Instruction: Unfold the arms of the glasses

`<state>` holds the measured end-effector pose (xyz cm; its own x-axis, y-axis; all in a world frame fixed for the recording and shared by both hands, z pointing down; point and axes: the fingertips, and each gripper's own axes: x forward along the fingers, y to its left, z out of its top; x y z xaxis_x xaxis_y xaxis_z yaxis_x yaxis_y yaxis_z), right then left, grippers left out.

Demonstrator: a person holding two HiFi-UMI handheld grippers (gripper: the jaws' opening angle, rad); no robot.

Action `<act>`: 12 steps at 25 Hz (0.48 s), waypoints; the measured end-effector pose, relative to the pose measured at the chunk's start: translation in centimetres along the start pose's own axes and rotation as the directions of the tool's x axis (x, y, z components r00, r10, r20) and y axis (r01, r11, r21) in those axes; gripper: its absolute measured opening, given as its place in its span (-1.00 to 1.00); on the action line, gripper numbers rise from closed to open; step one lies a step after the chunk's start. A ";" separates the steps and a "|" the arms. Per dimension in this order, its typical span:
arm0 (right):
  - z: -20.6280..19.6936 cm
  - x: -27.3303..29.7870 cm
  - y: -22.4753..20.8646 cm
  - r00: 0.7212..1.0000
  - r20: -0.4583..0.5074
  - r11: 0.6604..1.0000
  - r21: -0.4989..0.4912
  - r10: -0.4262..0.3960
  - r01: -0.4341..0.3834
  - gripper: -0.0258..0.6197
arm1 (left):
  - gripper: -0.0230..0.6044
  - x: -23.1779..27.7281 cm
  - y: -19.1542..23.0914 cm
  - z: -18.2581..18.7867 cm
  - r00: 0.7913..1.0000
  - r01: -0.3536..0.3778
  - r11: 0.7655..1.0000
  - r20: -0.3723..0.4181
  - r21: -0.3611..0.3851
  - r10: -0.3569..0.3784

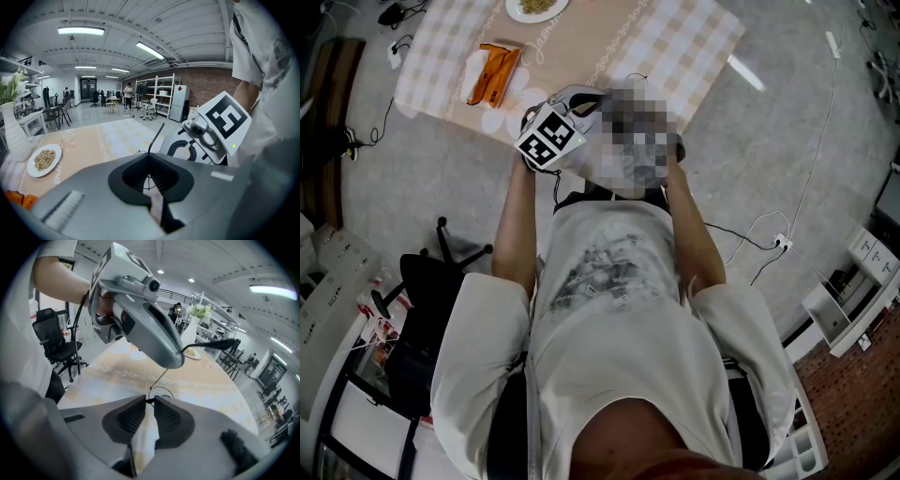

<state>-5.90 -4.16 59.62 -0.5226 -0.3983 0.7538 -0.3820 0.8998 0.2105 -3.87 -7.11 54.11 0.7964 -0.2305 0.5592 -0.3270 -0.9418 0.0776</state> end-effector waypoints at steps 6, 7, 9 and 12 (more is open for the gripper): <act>0.4 -0.7 -0.5 1.000 0.017 1.000 0.023 -0.007 0.007 -0.74 | -0.91 0.2 0.1 -1.3 1.000 -0.016 1.000 -0.021 -0.018 0.015; 0.5 -0.8 -0.5 1.000 0.019 1.000 0.026 -0.010 0.010 -0.75 | -0.91 0.2 0.1 -1.3 1.000 -0.014 1.000 -0.019 -0.018 0.014; 0.6 -1.1 -0.6 1.000 0.022 0.999 0.031 -0.017 0.017 -0.75 | -0.91 0.2 0.0 -1.3 1.000 -0.015 1.000 -0.020 -0.018 0.014; 0.9 -1.7 -0.9 0.999 0.030 0.999 0.038 -0.036 0.035 -0.76 | -0.91 0.1 0.0 -1.2 1.000 -0.018 1.000 -0.018 -0.020 0.018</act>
<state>-5.35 -4.49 57.60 -0.5312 -0.4358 0.7266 -0.4292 0.8778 0.2127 -4.42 -6.85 55.16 0.7810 -0.2430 0.5753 -0.3517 -0.9324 0.0837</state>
